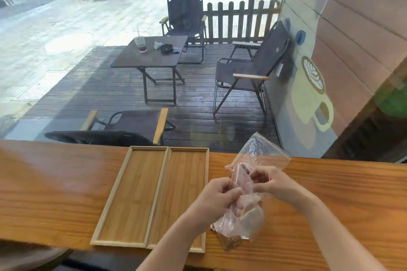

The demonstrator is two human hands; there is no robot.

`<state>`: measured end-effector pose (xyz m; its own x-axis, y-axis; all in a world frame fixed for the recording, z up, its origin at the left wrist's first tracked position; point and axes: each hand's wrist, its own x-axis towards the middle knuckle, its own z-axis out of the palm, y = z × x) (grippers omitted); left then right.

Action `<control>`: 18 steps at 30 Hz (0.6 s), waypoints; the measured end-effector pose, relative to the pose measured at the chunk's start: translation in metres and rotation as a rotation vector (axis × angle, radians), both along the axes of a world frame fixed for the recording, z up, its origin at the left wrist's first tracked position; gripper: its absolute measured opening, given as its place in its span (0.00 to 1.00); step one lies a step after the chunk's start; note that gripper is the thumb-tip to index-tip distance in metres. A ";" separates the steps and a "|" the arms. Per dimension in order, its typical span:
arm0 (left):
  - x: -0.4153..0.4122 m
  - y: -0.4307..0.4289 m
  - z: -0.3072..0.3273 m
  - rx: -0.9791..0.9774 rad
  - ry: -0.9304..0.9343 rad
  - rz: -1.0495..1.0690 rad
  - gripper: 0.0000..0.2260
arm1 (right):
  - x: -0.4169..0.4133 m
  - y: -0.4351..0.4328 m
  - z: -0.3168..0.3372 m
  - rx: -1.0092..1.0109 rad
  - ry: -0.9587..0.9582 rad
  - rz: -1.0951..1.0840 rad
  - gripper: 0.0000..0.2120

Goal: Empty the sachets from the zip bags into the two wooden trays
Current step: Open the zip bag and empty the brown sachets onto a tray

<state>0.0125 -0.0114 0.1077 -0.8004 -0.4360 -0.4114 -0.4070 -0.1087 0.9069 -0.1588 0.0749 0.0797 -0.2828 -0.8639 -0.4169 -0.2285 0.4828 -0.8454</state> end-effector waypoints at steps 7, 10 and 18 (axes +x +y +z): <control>0.004 0.006 0.000 0.433 0.036 0.314 0.07 | 0.027 0.007 0.005 -0.146 0.069 -0.273 0.01; 0.007 0.008 0.001 0.519 0.065 0.343 0.07 | 0.042 0.013 0.013 -0.213 0.012 -0.271 0.02; 0.008 0.018 -0.003 0.317 0.091 0.346 0.07 | 0.075 0.025 0.028 -0.219 0.109 -0.148 0.05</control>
<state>0.0208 0.0070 0.1052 -0.6690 -0.5481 -0.5021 -0.2184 -0.5008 0.8376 -0.0835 0.0997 0.1072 -0.4451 -0.8762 -0.1850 -0.2647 0.3260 -0.9076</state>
